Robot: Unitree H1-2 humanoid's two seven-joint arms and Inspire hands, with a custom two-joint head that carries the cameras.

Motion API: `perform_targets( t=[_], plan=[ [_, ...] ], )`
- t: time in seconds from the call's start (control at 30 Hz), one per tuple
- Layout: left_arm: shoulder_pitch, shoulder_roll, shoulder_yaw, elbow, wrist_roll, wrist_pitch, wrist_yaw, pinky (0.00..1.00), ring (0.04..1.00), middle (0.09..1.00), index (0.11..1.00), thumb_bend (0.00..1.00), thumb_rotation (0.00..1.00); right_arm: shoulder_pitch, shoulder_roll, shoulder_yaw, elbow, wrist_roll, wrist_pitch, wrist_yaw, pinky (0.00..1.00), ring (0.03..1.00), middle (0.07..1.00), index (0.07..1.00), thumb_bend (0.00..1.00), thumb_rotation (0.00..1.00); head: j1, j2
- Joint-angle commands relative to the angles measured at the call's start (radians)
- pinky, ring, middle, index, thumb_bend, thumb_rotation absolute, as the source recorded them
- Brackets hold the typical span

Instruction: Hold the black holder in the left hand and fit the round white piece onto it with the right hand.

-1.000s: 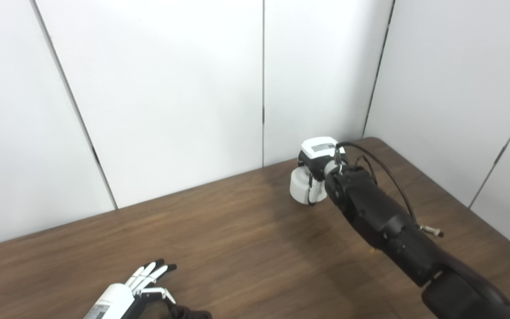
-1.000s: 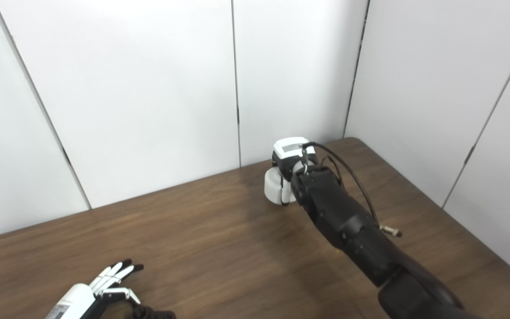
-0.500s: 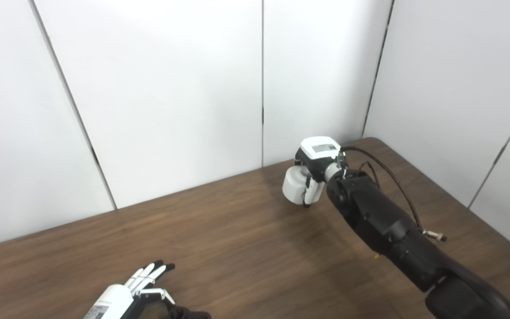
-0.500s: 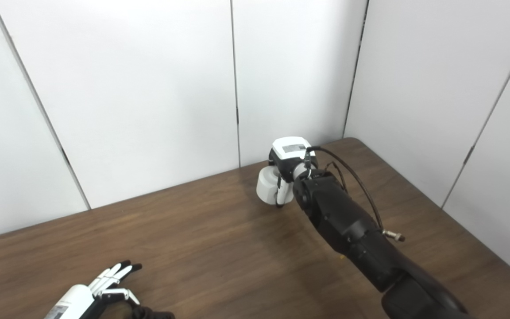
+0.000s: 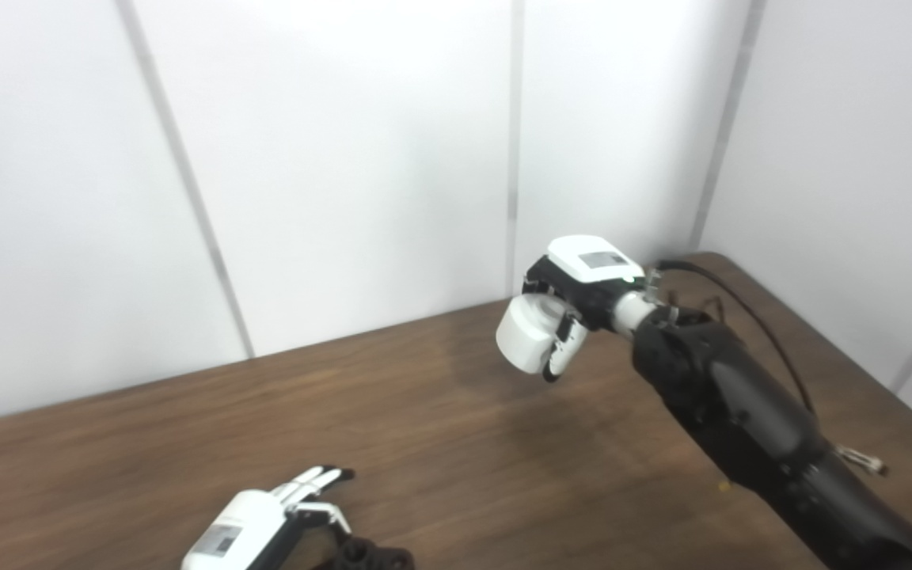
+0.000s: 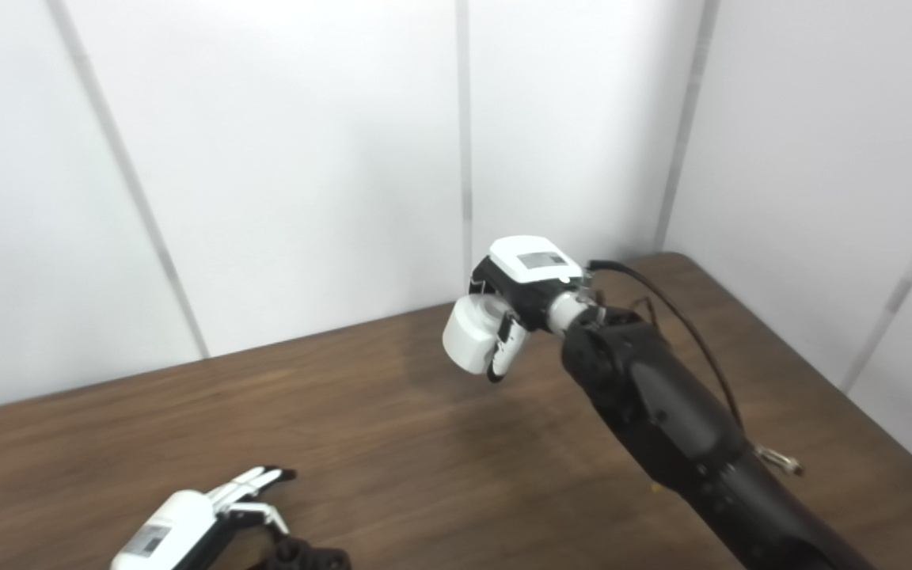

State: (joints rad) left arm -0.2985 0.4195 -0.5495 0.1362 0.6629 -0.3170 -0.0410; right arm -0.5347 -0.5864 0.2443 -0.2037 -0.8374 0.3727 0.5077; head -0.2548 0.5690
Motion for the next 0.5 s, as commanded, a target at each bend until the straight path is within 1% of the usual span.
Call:
perform_targets(
  t=[0.0, 0.03, 0.07, 0.1, 0.13, 0.17, 0.23, 0.33, 0.37, 0.4, 0.47],
  plan=[
    [0.061, -0.006, -0.061, 0.049, 0.070, 0.040, -0.100, 0.85, 0.961, 0.939, 0.489, 0.52, 0.06, -0.037, -0.031, -0.001, -0.075, 0.019, -0.046, 0.028, 0.80, 0.477, 0.452, 0.509, 0.52, 0.00, 0.016, 0.010],
    [0.058, -0.014, -0.062, 0.049, 0.074, 0.052, -0.107, 0.86, 0.969, 0.944, 0.489, 0.52, 0.06, -0.037, -0.035, 0.005, -0.097, 0.025, -0.063, 0.039, 0.81, 0.485, 0.451, 0.510, 0.52, 0.00, 0.038, 0.026],
    [0.057, -0.019, -0.063, 0.048, 0.077, 0.061, -0.111, 0.87, 0.977, 0.950, 0.489, 0.52, 0.06, -0.036, -0.037, 0.007, -0.111, 0.029, -0.075, 0.047, 0.80, 0.487, 0.451, 0.508, 0.52, 0.00, 0.038, 0.026],
    [0.053, -0.028, -0.065, 0.049, 0.079, 0.077, -0.118, 0.88, 0.981, 0.953, 0.489, 0.52, 0.06, -0.034, -0.041, 0.012, -0.129, 0.044, -0.106, 0.051, 0.80, 0.488, 0.451, 0.507, 0.52, 0.00, 0.072, 0.048],
    [0.050, -0.036, -0.066, 0.050, 0.081, 0.090, -0.123, 0.90, 0.993, 0.962, 0.490, 0.52, 0.06, -0.032, -0.045, 0.013, -0.141, 0.060, -0.132, 0.054, 0.79, 0.480, 0.452, 0.507, 0.52, 0.00, 0.090, 0.061],
    [0.046, -0.043, -0.067, 0.056, 0.083, 0.099, -0.120, 0.91, 0.997, 0.966, 0.490, 0.52, 0.06, -0.031, -0.047, 0.019, -0.156, 0.069, -0.158, 0.059, 0.80, 0.473, 0.453, 0.509, 0.52, 0.00, 0.096, 0.065],
    [0.038, -0.056, -0.069, 0.063, 0.088, 0.120, -0.120, 0.93, 1.000, 0.975, 0.490, 0.52, 0.06, -0.028, -0.051, 0.021, -0.175, 0.088, -0.200, 0.068, 0.80, 0.453, 0.452, 0.519, 0.52, 0.00, 0.136, 0.090],
    [0.025, -0.075, -0.076, 0.077, 0.093, 0.135, -0.113, 0.95, 1.000, 0.980, 0.490, 0.52, 0.07, -0.025, -0.054, 0.018, -0.189, 0.112, -0.246, 0.081, 0.80, 0.470, 0.433, 0.514, 0.52, 0.00, 0.187, 0.118],
    [0.021, -0.080, -0.078, 0.086, 0.095, 0.133, -0.105, 0.95, 1.000, 0.980, 0.490, 0.52, 0.07, -0.023, -0.053, 0.019, -0.192, 0.118, -0.260, 0.084, 0.80, 0.474, 0.429, 0.512, 0.52, 0.00, 0.192, 0.120],
    [0.017, -0.086, -0.080, 0.091, 0.097, 0.135, -0.100, 0.94, 1.000, 0.978, 0.490, 0.52, 0.07, -0.022, -0.052, 0.020, -0.198, 0.123, -0.269, 0.091, 0.80, 0.475, 0.423, 0.511, 0.52, 0.00, 0.212, 0.128],
    [0.012, -0.094, -0.083, 0.092, 0.100, 0.145, -0.105, 0.95, 1.000, 0.981, 0.490, 0.52, 0.07, -0.020, -0.049, 0.023, -0.207, 0.125, -0.286, 0.102, 0.81, 0.473, 0.414, 0.510, 0.52, 0.00, 0.231, 0.135]
  ],
)
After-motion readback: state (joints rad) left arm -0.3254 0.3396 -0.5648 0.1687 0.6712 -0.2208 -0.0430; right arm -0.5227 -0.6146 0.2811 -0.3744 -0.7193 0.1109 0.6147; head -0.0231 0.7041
